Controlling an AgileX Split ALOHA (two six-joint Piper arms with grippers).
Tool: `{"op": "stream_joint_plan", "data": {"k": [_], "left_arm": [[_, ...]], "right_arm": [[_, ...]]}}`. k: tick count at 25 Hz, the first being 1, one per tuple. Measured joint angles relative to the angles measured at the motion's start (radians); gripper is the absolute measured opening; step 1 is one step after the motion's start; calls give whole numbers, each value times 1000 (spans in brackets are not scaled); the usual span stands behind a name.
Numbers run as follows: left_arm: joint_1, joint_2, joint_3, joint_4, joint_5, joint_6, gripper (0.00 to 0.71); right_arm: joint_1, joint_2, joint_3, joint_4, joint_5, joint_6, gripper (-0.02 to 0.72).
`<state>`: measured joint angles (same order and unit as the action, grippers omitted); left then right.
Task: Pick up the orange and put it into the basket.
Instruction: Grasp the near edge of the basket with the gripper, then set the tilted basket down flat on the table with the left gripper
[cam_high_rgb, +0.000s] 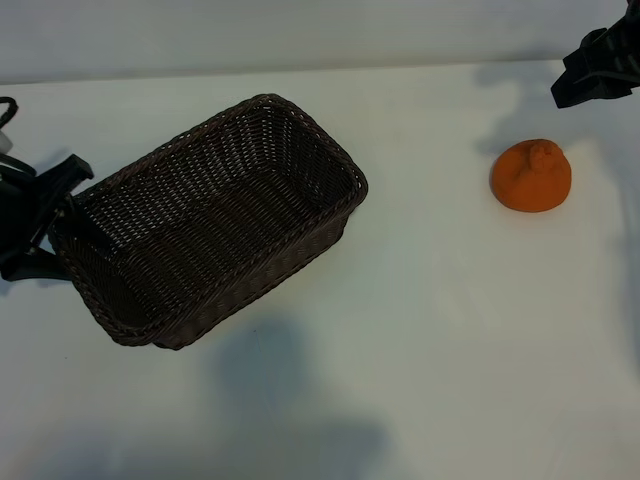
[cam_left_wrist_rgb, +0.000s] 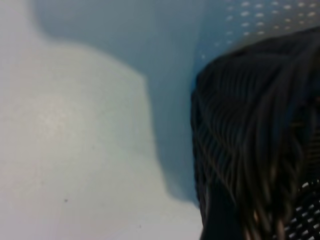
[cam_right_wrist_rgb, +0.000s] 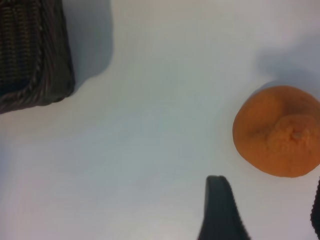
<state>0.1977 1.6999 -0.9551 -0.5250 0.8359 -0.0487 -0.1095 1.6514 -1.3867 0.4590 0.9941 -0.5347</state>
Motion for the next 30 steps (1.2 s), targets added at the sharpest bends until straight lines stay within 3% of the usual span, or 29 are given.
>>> {"op": "stream_joint_plan", "data": {"k": [6, 9, 11, 13, 22, 30], "left_arm": [[0, 59, 26, -4, -79, -2, 497], [0, 91, 58, -3, -111, 4, 459], [0, 94, 60, -10, -114, 36, 363], [0, 88, 60, -27, -117, 72, 170], [0, 82, 0, -47, -39, 140, 165], [0, 82, -176, -46, 196, 140, 165]], "right_arm": [[0, 0, 0, 0, 0, 0, 433], [0, 0, 0, 0, 0, 0, 433], [0, 0, 0, 0, 0, 0, 433], [0, 0, 0, 0, 0, 0, 433], [0, 0, 0, 0, 0, 0, 433], [0, 0, 0, 0, -1, 0, 433]]}}
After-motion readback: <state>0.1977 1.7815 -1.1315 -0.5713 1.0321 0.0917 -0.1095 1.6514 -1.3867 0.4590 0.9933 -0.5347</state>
